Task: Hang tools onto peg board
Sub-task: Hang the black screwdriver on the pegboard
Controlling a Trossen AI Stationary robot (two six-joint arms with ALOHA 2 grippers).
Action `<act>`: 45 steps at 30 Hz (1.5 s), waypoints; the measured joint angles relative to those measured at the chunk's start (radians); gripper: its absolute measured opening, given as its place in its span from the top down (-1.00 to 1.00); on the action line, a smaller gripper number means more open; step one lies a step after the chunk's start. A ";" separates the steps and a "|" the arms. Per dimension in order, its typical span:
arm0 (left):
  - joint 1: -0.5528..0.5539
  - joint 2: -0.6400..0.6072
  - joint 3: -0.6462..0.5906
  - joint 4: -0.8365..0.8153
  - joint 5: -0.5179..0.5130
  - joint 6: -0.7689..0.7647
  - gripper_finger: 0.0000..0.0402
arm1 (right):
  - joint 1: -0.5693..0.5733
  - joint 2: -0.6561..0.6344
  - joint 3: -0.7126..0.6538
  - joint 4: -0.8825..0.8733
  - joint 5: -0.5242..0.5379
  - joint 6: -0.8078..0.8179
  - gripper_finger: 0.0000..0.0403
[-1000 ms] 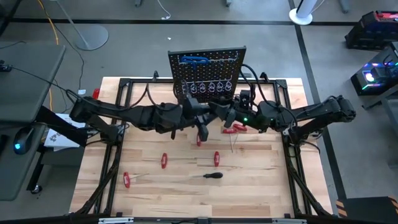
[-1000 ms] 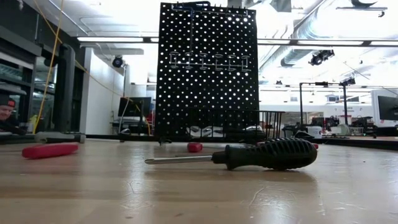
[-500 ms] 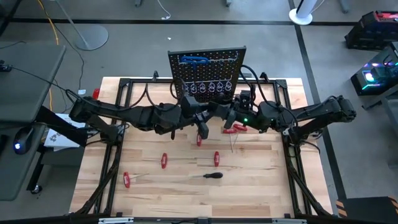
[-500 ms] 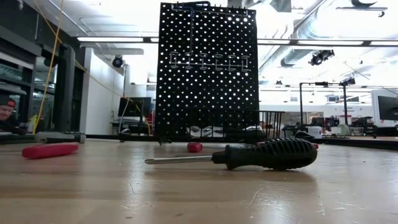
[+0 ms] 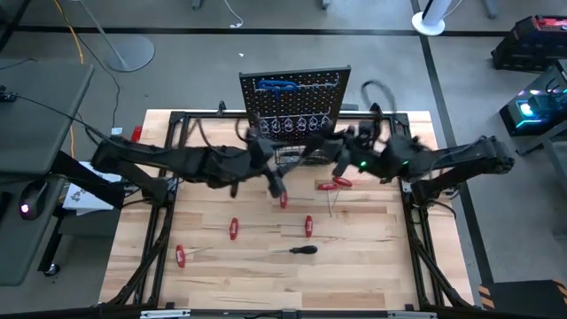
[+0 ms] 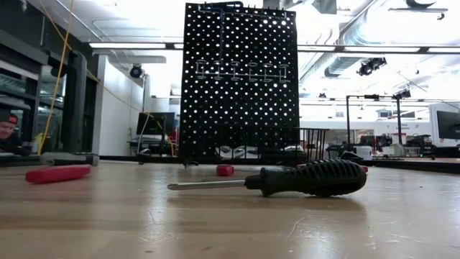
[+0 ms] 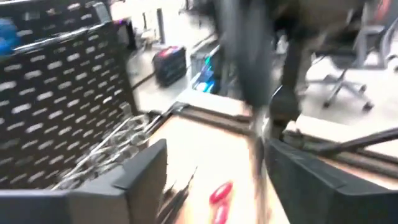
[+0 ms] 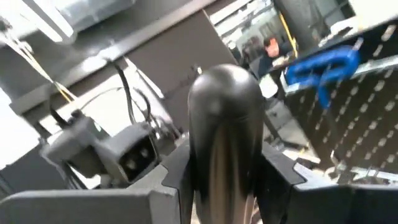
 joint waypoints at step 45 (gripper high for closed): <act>-0.124 -0.159 -0.321 -0.085 -0.088 -0.386 -0.39 | -0.393 0.529 1.068 -0.973 -0.078 -0.296 0.46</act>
